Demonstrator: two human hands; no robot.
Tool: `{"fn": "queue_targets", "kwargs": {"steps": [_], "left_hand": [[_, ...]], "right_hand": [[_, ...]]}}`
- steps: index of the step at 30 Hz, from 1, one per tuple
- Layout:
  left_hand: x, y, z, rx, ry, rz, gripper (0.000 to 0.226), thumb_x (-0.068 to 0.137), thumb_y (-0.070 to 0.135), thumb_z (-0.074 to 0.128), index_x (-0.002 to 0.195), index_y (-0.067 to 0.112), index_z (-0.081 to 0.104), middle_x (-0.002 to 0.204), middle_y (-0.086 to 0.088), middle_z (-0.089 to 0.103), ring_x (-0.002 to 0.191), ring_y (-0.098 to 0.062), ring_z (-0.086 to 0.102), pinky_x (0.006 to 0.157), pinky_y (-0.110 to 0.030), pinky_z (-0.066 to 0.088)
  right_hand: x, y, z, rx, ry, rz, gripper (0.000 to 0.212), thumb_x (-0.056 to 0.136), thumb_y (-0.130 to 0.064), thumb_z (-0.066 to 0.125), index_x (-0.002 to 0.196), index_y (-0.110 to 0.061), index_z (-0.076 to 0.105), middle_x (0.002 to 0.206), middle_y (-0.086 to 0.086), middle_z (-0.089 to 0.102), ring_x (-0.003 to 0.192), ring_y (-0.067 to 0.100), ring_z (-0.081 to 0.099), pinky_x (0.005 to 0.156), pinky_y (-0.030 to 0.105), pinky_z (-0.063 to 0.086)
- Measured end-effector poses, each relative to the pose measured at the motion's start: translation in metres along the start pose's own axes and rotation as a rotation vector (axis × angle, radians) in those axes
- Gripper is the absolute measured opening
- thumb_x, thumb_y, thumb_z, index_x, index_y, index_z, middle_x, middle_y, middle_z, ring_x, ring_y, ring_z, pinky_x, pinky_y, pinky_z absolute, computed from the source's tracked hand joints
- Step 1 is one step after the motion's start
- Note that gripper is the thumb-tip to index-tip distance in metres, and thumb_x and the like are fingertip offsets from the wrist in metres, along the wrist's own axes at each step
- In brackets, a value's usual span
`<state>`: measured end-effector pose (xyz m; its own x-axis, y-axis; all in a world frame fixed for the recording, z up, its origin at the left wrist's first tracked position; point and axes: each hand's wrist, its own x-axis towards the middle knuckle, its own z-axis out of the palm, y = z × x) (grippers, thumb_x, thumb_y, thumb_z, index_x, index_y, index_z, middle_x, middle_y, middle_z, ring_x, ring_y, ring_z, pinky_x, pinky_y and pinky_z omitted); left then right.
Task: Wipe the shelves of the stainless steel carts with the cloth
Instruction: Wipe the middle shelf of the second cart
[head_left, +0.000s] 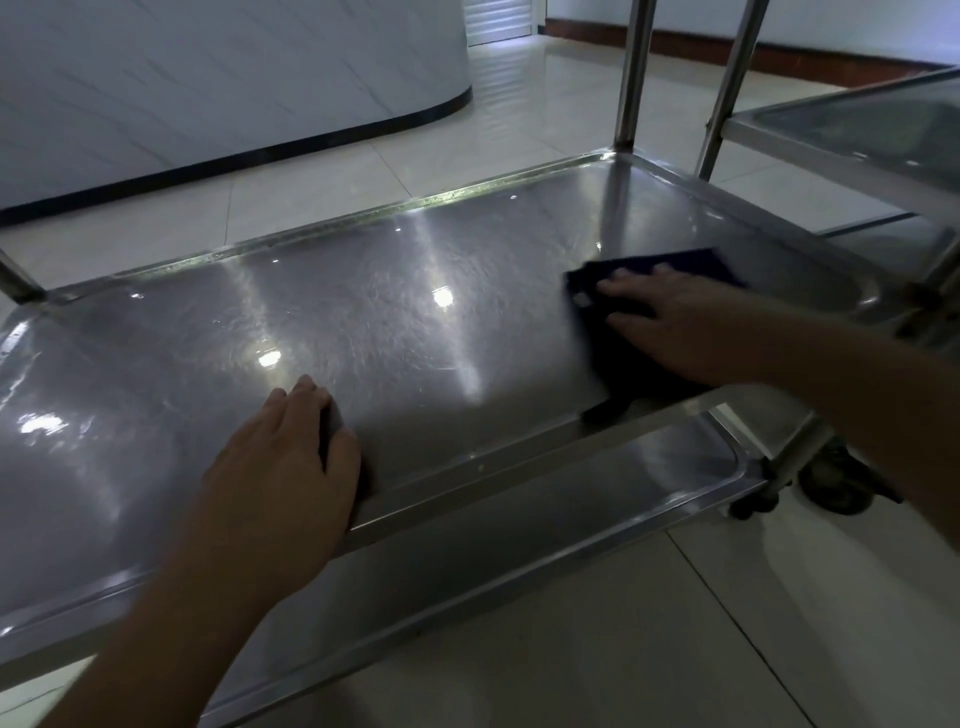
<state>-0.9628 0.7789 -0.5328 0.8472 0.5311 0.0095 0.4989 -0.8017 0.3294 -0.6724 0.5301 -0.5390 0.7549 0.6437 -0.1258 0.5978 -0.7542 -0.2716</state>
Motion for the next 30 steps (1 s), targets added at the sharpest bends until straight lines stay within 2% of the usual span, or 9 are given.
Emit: {"fn": "queue_targets", "kwargs": {"steps": [3,8,11,15,19,22,25,28,30], "left_hand": [[0.000,-0.002,-0.001,-0.004,0.029,0.047,0.019,0.104,0.033,0.035,0.097,0.019,0.046,0.099,-0.003,0.051,0.094,-0.028,0.054,0.090,-0.051,0.045],[-0.001,-0.009,-0.002,-0.011,0.026,0.071,0.021,0.106,0.032,0.036,0.111,0.018,0.051,0.111,-0.005,0.054,0.099,-0.030,0.056,0.090,-0.051,0.046],[0.000,-0.009,0.000,-0.036,0.043,0.092,0.015,0.105,0.032,0.038,0.099,0.023,0.049,0.099,0.000,0.053,0.088,-0.023,0.054,0.081,-0.046,0.044],[0.001,-0.012,0.002,-0.048,0.055,0.117,0.016,0.105,0.031,0.038,0.093,0.025,0.046,0.095,0.001,0.051,0.085,-0.020,0.052,0.080,-0.046,0.043],[0.002,-0.010,0.004,-0.059,0.060,0.145,0.018,0.104,0.029,0.038,0.087,0.026,0.044,0.090,0.001,0.049,0.082,-0.018,0.051,0.078,-0.047,0.043],[0.001,-0.009,0.006,-0.057,0.084,0.123,0.016,0.103,0.031,0.039,0.089,0.026,0.044,0.090,0.001,0.051,0.081,-0.018,0.051,0.077,-0.048,0.045],[0.000,-0.010,0.007,-0.043,0.098,0.126,0.017,0.103,0.033,0.038,0.090,0.025,0.044,0.090,0.001,0.051,0.081,-0.019,0.051,0.077,-0.047,0.045],[0.000,-0.011,0.007,-0.022,0.106,0.126,0.021,0.104,0.034,0.034,0.089,0.024,0.045,0.089,0.000,0.051,0.079,-0.018,0.051,0.074,-0.044,0.044],[0.000,-0.011,0.007,-0.011,0.103,0.119,0.024,0.104,0.034,0.032,0.091,0.021,0.047,0.090,-0.001,0.051,0.080,-0.020,0.051,0.075,-0.045,0.046]], "right_hand": [[-0.026,-0.089,0.025,-0.047,-0.008,-0.275,0.069,0.095,-0.069,0.020,0.159,-0.043,0.019,0.168,-0.018,0.011,0.157,0.017,0.006,0.125,0.045,0.006],[-0.040,-0.131,0.037,-0.085,-0.036,-0.429,0.061,0.105,-0.059,0.026,0.161,-0.037,0.018,0.169,-0.015,0.010,0.157,0.018,0.006,0.124,0.046,0.006],[-0.030,-0.081,0.022,-0.114,-0.009,-0.280,0.064,0.100,-0.065,0.026,0.159,-0.040,0.023,0.169,-0.014,0.012,0.157,0.024,0.009,0.124,0.049,0.010],[-0.013,0.019,-0.011,0.021,0.064,0.186,0.060,0.101,-0.066,0.030,0.156,-0.046,0.025,0.170,-0.009,0.016,0.155,0.032,0.016,0.122,0.053,0.014],[-0.013,0.071,-0.030,0.044,0.152,0.413,0.049,0.110,-0.040,0.033,0.155,-0.021,0.036,0.166,0.012,0.024,0.149,0.044,0.020,0.120,0.057,0.017],[-0.020,0.058,-0.020,-0.044,0.166,0.494,0.056,0.105,-0.048,0.027,0.151,-0.018,0.038,0.157,0.023,0.032,0.141,0.053,0.030,0.112,0.064,0.030],[-0.040,0.011,-0.005,-0.119,0.189,0.459,0.062,0.101,-0.056,0.027,0.146,-0.017,0.042,0.147,0.025,0.041,0.131,0.053,0.041,0.103,0.062,0.040],[-0.066,-0.055,0.014,-0.127,0.200,0.282,0.060,0.101,-0.056,0.028,0.145,-0.019,0.044,0.147,0.020,0.042,0.132,0.048,0.040,0.103,0.058,0.038],[-0.083,-0.103,0.031,-0.169,0.181,0.121,0.070,0.095,-0.062,0.013,0.142,-0.022,0.046,0.149,0.017,0.043,0.133,0.045,0.039,0.104,0.057,0.037]]}}
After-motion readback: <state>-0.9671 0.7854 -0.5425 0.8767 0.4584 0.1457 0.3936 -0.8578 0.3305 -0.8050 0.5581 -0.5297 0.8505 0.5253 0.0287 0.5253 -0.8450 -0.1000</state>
